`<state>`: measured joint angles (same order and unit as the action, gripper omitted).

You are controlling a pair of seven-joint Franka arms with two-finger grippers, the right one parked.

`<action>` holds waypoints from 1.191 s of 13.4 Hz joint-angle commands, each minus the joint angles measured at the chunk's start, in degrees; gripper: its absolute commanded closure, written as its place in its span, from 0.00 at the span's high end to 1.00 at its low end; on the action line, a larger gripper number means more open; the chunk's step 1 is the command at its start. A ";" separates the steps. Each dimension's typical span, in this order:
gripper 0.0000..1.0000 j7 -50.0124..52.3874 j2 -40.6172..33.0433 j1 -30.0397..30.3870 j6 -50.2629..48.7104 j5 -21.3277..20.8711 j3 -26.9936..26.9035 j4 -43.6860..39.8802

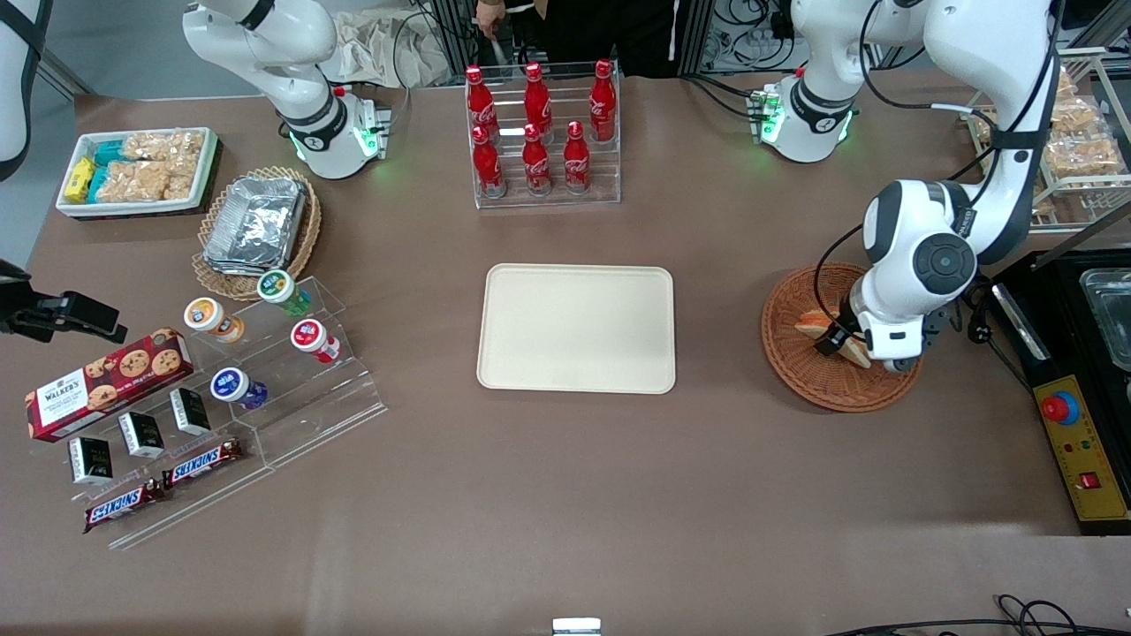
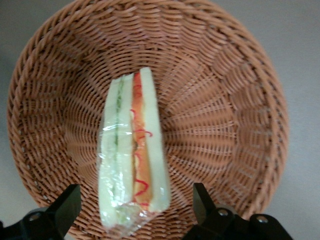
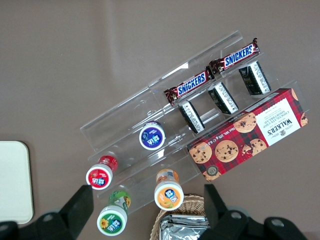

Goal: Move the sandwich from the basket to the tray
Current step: 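Close the left gripper on the wrapped sandwich's edge, then lift the sandwich out of the basket and carry it toward the tray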

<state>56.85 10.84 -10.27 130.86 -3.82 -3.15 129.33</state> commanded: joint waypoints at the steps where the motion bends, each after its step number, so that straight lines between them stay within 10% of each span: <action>1: 0.99 2.21 -1.70 -0.10 3.15 -1.89 -0.36 4.08; 3: 0.92 2.57 -1.53 -0.02 5.80 -1.89 -0.45 5.93; 6: 0.30 3.97 -2.58 -0.02 4.50 -2.07 -1.68 4.10; 16: 0.18 -15.15 -0.91 -0.89 -40.57 -1.98 -0.19 -37.09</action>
<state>47.27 7.77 -10.63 96.50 -5.34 -3.22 101.13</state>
